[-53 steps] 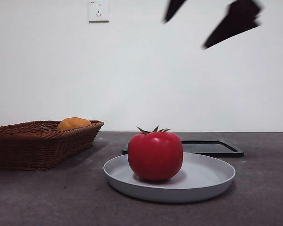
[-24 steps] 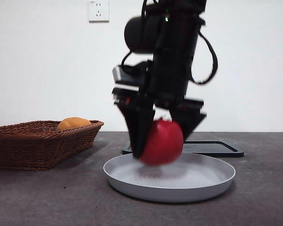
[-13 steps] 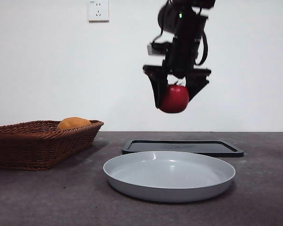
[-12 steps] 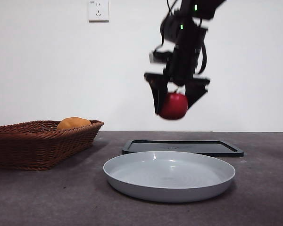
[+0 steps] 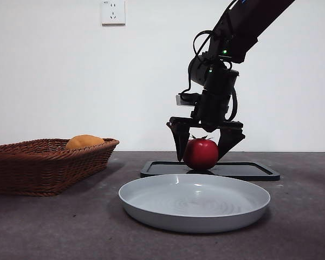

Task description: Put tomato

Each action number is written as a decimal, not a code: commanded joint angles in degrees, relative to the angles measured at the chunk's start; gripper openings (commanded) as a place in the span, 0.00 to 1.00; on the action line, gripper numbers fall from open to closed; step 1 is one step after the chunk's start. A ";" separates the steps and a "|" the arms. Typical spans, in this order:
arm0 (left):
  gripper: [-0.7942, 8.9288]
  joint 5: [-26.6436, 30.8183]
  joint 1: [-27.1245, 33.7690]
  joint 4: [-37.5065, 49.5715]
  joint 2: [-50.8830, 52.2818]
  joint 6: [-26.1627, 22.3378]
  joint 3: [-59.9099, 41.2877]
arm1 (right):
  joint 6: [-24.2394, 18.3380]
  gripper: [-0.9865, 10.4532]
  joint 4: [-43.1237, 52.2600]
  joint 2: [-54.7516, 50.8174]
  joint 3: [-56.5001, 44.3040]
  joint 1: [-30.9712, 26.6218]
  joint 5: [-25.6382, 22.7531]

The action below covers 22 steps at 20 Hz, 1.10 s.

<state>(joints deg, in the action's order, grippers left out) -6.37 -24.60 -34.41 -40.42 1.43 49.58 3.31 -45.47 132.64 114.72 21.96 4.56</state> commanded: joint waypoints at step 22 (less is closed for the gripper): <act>0.76 -0.28 -0.22 1.07 -0.20 0.35 0.72 | 0.63 0.63 -36.28 -46.84 0.46 -0.35 -9.14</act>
<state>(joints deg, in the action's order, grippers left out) -6.37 -24.56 -34.04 -40.42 1.43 49.58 3.90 -76.95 85.60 115.50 21.32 -4.38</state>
